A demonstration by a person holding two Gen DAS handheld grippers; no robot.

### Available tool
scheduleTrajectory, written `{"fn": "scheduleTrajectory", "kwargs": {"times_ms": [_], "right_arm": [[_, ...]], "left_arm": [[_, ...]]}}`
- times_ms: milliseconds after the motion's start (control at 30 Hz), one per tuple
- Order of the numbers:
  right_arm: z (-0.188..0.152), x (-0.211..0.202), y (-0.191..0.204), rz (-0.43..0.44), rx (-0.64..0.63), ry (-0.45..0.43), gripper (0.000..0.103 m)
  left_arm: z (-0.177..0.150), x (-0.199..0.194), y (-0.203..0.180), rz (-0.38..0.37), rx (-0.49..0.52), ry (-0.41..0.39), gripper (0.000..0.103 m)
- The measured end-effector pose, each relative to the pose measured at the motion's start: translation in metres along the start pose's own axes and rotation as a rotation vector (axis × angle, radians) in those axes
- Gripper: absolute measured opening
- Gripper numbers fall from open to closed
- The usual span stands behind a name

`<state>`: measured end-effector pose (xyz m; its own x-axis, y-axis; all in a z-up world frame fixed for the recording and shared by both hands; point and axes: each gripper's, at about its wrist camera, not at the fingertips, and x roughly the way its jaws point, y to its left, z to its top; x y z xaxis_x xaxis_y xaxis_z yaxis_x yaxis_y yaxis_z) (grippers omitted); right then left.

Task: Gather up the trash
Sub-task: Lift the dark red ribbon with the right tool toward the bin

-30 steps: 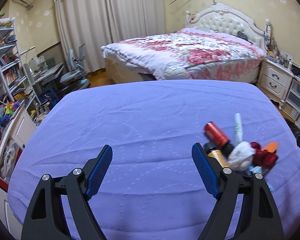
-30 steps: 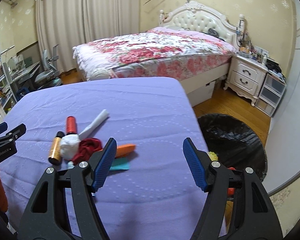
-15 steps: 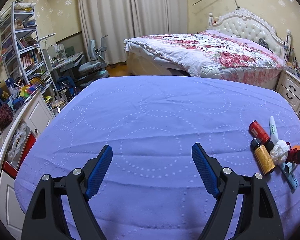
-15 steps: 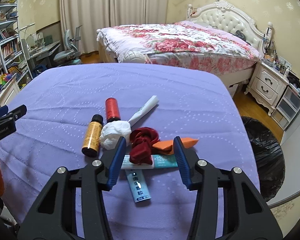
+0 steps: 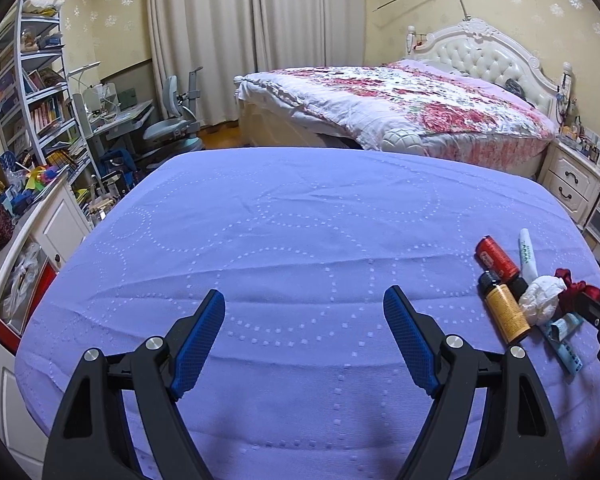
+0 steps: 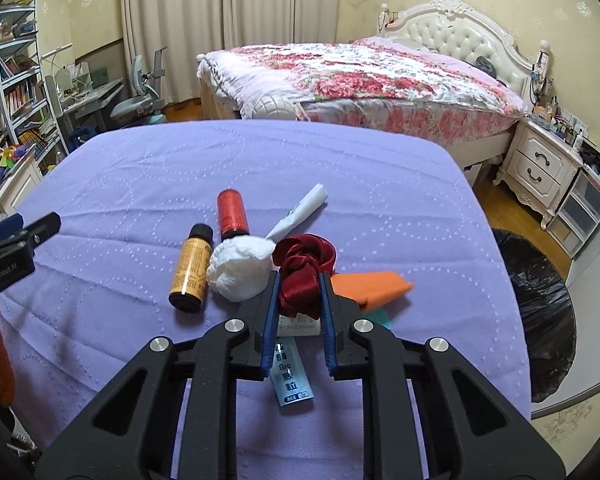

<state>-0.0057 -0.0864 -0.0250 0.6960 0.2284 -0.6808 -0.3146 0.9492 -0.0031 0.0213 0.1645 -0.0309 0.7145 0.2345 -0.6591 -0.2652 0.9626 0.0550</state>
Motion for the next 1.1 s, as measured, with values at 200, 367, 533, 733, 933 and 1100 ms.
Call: {"fn": "scheduleTrajectory", "kwargs": {"times_ms": [200,367,533,733,933,1100], "right_arm": [[0.007,-0.015,-0.019,-0.029,0.031,-0.046,0.018],[0.007,-0.021,-0.047,-0.076,0.072,-0.063,0.018],[-0.001,-0.024,-0.073,-0.117,0.113,-0.071,0.018],[-0.010,-0.026,-0.099,-0.135,0.159,-0.074,0.018],[-0.020,-0.025,-0.114,-0.117,0.195,-0.074,0.018],[-0.023,-0.018,-0.113,-0.086,0.195,-0.061,0.018]], "left_arm": [[0.002,-0.002,-0.027,-0.064,0.028,0.003,0.079],[0.003,-0.008,-0.054,-0.116,0.066,-0.008,0.079],[0.003,-0.011,-0.080,-0.155,0.106,-0.017,0.079],[0.001,-0.008,-0.108,-0.181,0.146,-0.006,0.079],[-0.002,-0.007,-0.126,-0.184,0.179,-0.003,0.079],[-0.003,-0.005,-0.133,-0.178,0.191,0.001,0.079]]}}
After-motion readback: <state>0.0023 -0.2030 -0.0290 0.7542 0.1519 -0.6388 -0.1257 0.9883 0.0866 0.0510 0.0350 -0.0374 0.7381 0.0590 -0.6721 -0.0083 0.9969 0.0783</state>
